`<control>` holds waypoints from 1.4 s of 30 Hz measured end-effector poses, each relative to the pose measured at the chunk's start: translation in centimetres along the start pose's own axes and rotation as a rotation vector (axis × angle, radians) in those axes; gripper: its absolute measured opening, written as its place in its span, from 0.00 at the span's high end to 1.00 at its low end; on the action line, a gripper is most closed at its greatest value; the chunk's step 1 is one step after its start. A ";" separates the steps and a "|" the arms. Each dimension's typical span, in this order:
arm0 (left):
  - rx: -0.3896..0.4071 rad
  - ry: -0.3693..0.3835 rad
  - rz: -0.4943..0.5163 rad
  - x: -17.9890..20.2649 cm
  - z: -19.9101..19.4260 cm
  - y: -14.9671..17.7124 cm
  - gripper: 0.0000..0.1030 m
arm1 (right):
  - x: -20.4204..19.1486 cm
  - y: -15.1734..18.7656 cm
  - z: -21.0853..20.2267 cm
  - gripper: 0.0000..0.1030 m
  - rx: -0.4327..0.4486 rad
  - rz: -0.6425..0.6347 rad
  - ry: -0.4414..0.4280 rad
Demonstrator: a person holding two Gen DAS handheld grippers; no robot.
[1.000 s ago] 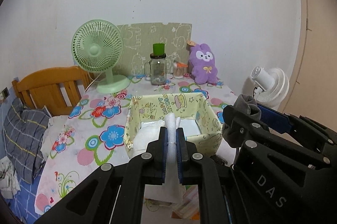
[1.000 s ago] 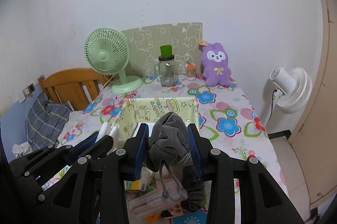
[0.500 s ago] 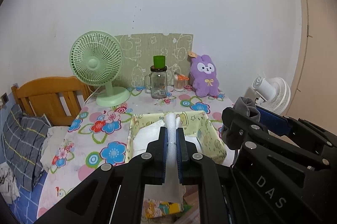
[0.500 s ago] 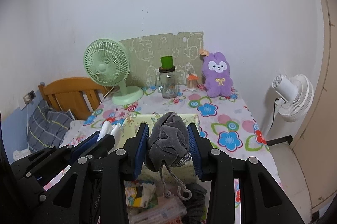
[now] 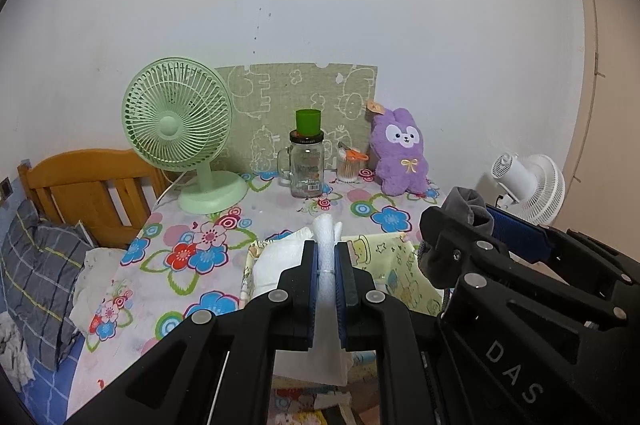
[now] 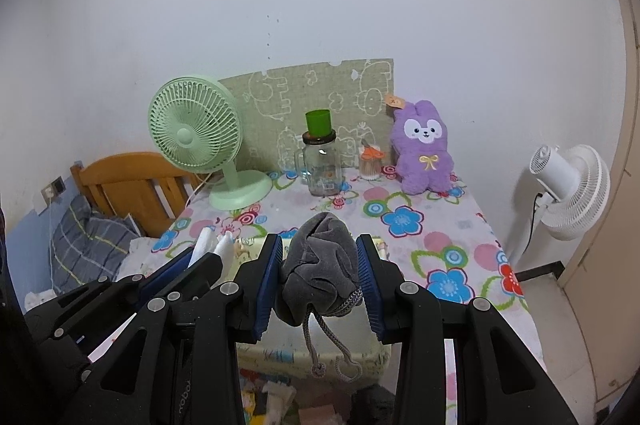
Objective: Organize soft objects
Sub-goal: 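Lift and carry the white cloth and grey sock over the fabric basket with both tools, then lower both items into the basket and open both tools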
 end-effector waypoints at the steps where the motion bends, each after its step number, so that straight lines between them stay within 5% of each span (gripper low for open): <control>1: -0.003 0.001 -0.002 0.0 0.4 -0.1 0.95 | 0.1 -0.1 0.3 0.59 -0.001 0.000 0.001; 13: -0.043 0.013 -0.011 -0.2 4.9 -0.2 0.93 | 1.1 -0.5 4.9 0.59 -0.038 0.013 0.012; 26: -0.144 -0.001 -0.033 -1.3 9.4 1.7 0.60 | 1.4 0.9 9.4 0.59 -0.107 0.036 -0.002; 36: -0.185 -0.005 -0.044 -1.7 10.9 2.5 0.55 | 1.4 2.0 11.5 0.59 -0.161 0.043 -0.013; 39: -0.196 -0.004 -0.040 -1.7 11.1 2.6 0.42 | 1.3 2.1 11.8 0.58 -0.170 0.043 -0.020; 42: -0.187 0.008 -0.045 -1.7 10.7 2.5 0.19 | 1.0 2.0 11.7 0.40 -0.160 0.026 -0.026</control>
Point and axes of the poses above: each gripper's, at about its wrist camera, not at the fingertips, and z roughly the way its jaws point, x to its right, y to its underside, the point moved 6 cm from there along z, roughly the way its jaws point, and after that the axes turned 5 degrees about -y, right-handed, at the moved point
